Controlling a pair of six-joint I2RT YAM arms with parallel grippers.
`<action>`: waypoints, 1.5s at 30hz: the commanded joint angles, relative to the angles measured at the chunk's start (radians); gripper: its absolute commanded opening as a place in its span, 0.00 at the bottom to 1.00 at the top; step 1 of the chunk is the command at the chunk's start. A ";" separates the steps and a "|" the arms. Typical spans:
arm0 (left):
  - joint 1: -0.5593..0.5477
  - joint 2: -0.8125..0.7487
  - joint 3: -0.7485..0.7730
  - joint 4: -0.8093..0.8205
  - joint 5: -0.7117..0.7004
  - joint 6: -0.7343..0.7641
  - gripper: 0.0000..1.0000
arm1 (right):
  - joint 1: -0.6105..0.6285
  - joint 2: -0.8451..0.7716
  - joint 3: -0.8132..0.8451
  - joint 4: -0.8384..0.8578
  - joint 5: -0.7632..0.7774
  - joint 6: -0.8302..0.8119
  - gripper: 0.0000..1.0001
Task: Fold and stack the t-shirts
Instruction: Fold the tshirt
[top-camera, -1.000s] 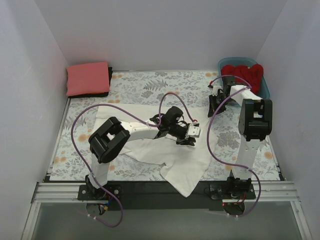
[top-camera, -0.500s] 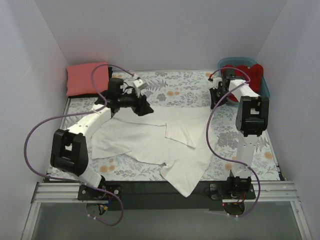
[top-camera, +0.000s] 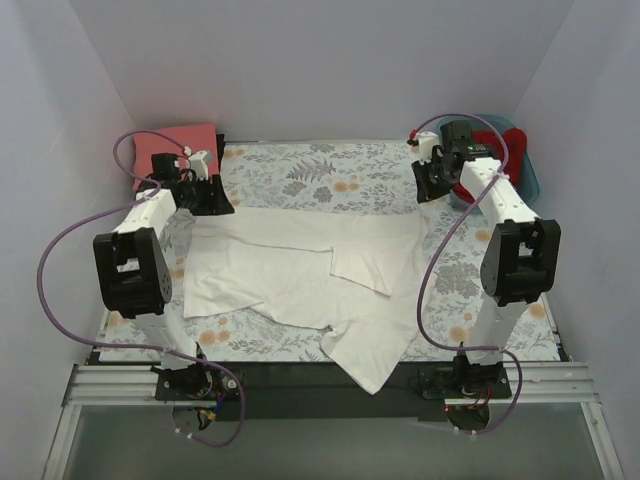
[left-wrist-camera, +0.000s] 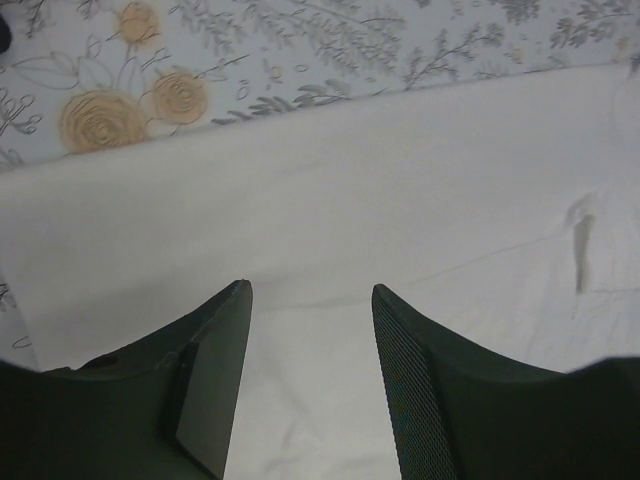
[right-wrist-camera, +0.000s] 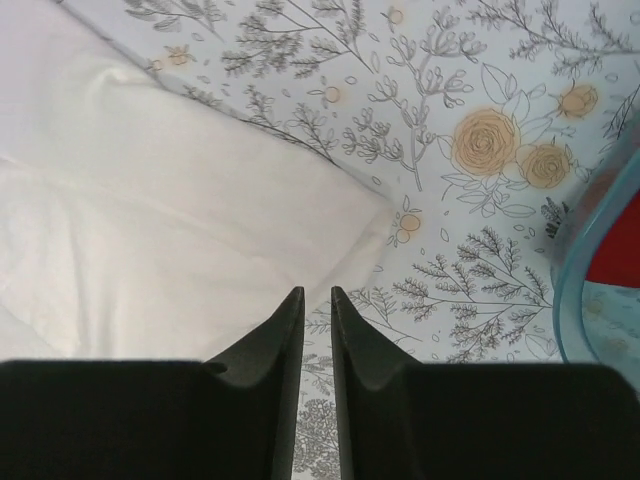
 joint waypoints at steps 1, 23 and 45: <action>0.021 0.054 0.080 -0.097 -0.097 0.009 0.50 | 0.075 -0.028 -0.063 -0.020 0.064 -0.052 0.22; 0.025 0.287 0.156 -0.107 -0.265 0.035 0.48 | 0.114 0.406 0.204 -0.034 0.367 -0.187 0.18; 0.040 0.095 0.405 -0.493 0.088 0.247 0.60 | 0.137 -0.009 0.222 -0.108 0.075 -0.308 0.98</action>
